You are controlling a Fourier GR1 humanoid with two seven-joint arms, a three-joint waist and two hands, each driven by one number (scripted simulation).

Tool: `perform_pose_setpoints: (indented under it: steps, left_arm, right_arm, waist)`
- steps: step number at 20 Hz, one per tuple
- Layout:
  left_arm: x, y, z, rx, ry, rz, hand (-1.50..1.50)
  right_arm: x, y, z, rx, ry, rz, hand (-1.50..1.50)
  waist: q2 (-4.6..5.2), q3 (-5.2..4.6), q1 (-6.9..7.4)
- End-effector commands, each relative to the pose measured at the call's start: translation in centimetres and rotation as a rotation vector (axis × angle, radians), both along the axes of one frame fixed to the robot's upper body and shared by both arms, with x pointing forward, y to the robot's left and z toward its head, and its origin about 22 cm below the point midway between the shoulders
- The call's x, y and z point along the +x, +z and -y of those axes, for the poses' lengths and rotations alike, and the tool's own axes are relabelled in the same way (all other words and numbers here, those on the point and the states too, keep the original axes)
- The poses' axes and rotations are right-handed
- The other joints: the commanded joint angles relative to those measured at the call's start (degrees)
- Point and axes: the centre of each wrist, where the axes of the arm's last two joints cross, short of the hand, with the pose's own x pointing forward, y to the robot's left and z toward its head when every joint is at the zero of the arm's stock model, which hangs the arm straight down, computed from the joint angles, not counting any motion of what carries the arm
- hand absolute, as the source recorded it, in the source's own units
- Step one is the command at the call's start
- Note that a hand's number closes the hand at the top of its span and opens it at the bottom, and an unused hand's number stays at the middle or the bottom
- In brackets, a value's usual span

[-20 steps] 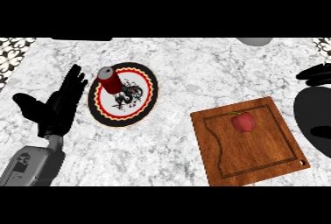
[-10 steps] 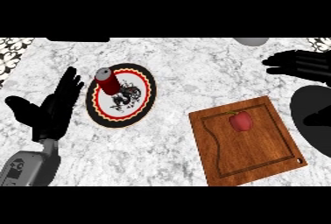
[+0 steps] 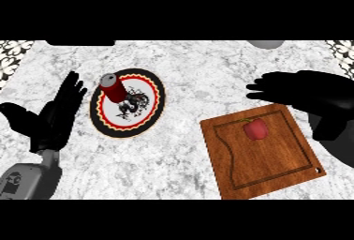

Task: Pick the bell pepper from the cutting board and place it in the pan

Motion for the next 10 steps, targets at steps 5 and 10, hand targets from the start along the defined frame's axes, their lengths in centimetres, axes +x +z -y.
perform_pose_setpoints:
  steps: [5,10]
  left_arm:
    - [-1.1,0.8,-0.6,0.008,0.02,-0.007,0.0]
    - [-1.2,0.1,-0.3,0.001,0.001,-0.01,0.0]
  right_arm:
    - [-1.5,-0.6,-2.9,-0.227,0.01,-0.012,-1.5]
    - [-3.2,-1.7,-2.8,-0.326,0.04,0.143,-1.5]
  waist:
    - [-0.18,0.06,-0.72]
    - [-0.17,0.06,-1.0]
